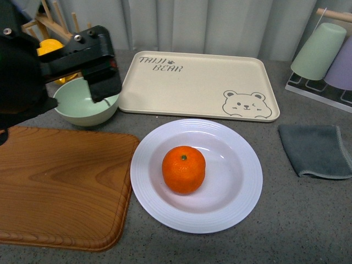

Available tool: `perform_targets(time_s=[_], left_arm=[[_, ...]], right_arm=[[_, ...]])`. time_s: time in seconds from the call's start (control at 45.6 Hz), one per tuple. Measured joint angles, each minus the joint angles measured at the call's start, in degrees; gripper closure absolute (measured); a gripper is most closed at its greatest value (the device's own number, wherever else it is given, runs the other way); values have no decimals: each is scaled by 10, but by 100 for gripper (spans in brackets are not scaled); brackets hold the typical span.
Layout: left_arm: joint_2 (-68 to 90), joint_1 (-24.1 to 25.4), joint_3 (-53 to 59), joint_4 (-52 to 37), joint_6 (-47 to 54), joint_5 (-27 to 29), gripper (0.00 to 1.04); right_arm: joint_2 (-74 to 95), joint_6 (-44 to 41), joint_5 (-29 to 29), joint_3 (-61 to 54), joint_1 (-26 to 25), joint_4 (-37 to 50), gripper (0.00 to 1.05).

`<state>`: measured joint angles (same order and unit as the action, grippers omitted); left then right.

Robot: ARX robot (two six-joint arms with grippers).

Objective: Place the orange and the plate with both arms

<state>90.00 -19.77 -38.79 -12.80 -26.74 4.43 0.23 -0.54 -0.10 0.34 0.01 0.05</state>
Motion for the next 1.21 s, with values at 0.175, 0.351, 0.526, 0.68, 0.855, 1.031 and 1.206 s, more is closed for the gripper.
perform_targets(time_s=[0.175, 0.351, 0.526, 0.68, 0.855, 1.031, 1.206], left_arm=[[5, 22, 163, -433, 175, 116, 34], [-76, 56, 224, -538, 240, 94, 62], [-162, 96, 293, -503, 257, 57, 99], [-255, 122, 331, -452, 261, 28, 101], [-356, 146, 360, -379, 263, 7, 101], [-443, 195, 374, -309, 263, -40, 101], [-508, 196, 376, -252, 263, -43, 101]], right_arm=[[0, 0, 0, 0, 0, 0, 9], [0, 0, 0, 0, 0, 0, 9], [0, 0, 0, 0, 0, 0, 9], [0, 0, 0, 0, 0, 0, 9], [0, 0, 0, 0, 0, 0, 9], [0, 0, 0, 0, 0, 0, 9], [0, 0, 0, 0, 0, 0, 9]])
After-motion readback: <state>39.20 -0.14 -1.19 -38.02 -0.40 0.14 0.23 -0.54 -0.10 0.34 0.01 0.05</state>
